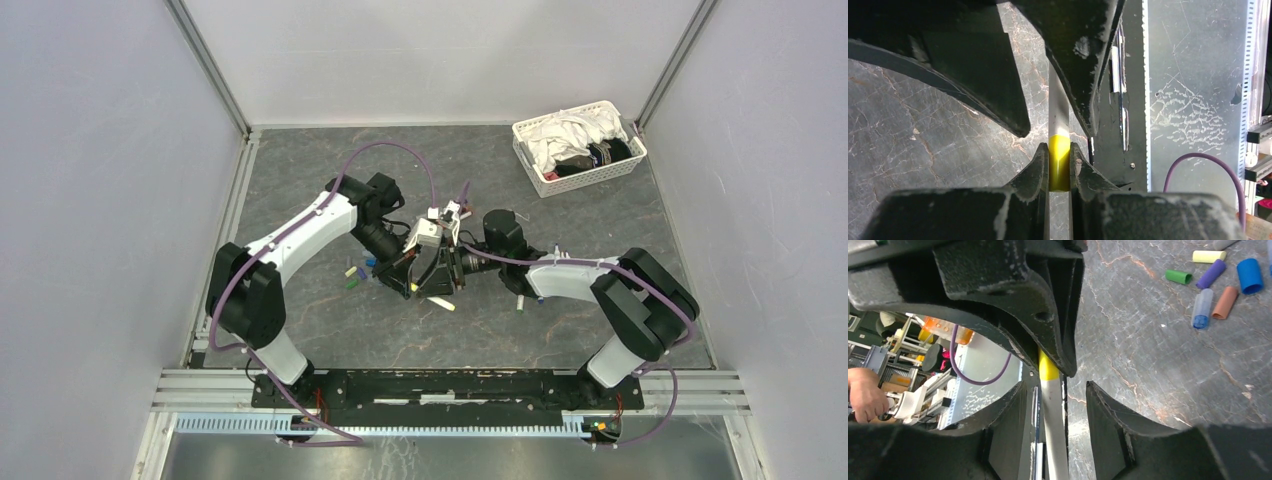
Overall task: Open the pen caps
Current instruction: Open the pen cap from the pen.
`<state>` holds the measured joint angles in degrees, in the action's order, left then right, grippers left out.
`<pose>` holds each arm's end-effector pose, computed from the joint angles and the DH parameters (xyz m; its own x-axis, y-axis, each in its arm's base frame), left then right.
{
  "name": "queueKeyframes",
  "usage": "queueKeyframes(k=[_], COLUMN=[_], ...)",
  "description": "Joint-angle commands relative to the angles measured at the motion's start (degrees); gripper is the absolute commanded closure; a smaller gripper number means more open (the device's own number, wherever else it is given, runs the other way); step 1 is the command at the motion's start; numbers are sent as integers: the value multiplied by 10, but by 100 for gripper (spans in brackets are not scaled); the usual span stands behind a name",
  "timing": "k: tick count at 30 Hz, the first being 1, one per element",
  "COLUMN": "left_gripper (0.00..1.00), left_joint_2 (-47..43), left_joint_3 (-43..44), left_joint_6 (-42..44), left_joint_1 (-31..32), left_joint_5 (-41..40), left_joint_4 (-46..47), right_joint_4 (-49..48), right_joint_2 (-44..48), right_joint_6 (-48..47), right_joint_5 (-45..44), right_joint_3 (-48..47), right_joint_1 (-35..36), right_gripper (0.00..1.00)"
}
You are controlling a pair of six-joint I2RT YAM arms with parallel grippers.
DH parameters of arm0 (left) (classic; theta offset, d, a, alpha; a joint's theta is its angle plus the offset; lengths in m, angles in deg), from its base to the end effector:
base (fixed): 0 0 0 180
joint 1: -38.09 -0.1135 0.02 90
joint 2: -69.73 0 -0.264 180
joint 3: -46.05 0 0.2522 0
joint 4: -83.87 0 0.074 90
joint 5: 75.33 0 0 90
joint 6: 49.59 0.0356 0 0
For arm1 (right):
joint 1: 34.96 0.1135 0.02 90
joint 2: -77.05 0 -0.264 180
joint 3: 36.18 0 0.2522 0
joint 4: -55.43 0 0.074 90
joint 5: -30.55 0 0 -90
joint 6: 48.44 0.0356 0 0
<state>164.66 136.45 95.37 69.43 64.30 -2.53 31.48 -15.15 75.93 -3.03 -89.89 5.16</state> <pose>0.2357 -0.1753 0.2596 -0.2231 0.7568 -0.6144 0.8866 -0.1045 -0.4507 0.2242 0.2277 0.1968 -0.7078 -0.1881 -0.6809 -0.6948 0.0115 0.7191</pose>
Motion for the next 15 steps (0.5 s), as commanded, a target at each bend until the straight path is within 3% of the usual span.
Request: queueKeyframes(k=[1,2,5,7,15], left_gripper=[98,98,98,98,98], left_joint_2=[-32,-34,-34,-35,-34], left_joint_3=[25,26,33,38,77], left_joint_6=[-19,-20,-21,-21,17], left_joint_1=[1,1,1,1,-27], left_joint_5=[11,12,4,-1,-61], left_joint_4=[9,8,6,6,-42], right_joint_4=[-58,-55,-38,-4,185], right_joint_2=[-2,1,14,26,133], right_joint_6=[22,19,9,-14,-146], right_joint_5=[3,3,-2,-8,-66], right_joint_3=[3,5,13,18,84], right_joint_1=[10,10,11,11,9], right_gripper=[50,55,89,100,100])
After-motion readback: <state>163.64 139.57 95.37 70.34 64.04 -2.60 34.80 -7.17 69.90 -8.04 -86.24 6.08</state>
